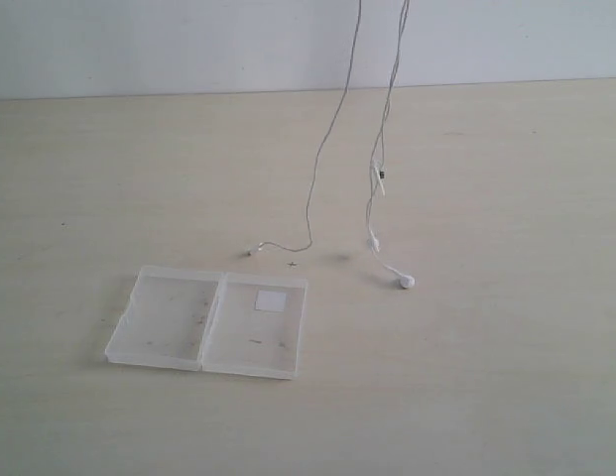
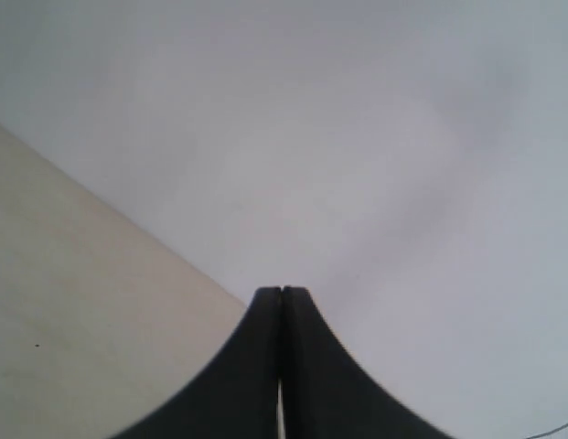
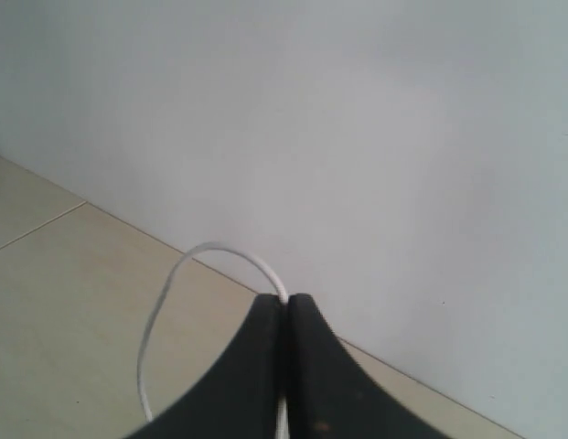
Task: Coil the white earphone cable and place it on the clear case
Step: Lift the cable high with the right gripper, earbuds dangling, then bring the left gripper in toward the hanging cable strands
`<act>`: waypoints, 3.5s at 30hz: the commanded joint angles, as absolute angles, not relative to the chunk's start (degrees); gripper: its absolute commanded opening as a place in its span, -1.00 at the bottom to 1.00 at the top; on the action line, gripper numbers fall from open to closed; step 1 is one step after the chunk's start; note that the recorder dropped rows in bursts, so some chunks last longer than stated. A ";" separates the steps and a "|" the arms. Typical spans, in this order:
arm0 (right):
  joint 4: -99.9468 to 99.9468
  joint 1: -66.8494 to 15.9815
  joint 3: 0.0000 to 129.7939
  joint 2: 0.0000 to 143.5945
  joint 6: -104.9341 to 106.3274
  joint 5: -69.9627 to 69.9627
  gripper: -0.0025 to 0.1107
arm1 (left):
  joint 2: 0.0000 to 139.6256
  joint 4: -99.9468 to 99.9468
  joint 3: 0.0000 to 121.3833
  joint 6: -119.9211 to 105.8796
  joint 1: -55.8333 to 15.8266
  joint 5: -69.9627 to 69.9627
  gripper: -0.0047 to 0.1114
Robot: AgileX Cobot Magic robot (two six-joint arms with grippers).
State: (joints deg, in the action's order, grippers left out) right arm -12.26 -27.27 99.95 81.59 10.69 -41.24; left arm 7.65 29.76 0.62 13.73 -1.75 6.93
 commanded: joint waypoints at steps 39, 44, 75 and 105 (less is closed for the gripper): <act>-10.21 -27.31 116.92 90.31 9.82 -54.73 -0.96 | 51.56 -25.99 22.03 27.52 -18.96 29.32 -0.92; -10.21 -27.31 116.92 90.67 9.82 -54.73 -0.96 | 59.17 -25.89 22.16 28.78 -19.30 40.32 -0.59; -5.12 -27.31 116.92 93.37 2.45 -52.22 -0.96 | 78.14 -34.53 39.06 43.74 -19.42 34.82 0.27; 6.43 -27.31 116.92 93.37 -18.21 -53.11 -0.96 | 90.24 -35.41 50.96 32.74 -30.46 29.26 0.55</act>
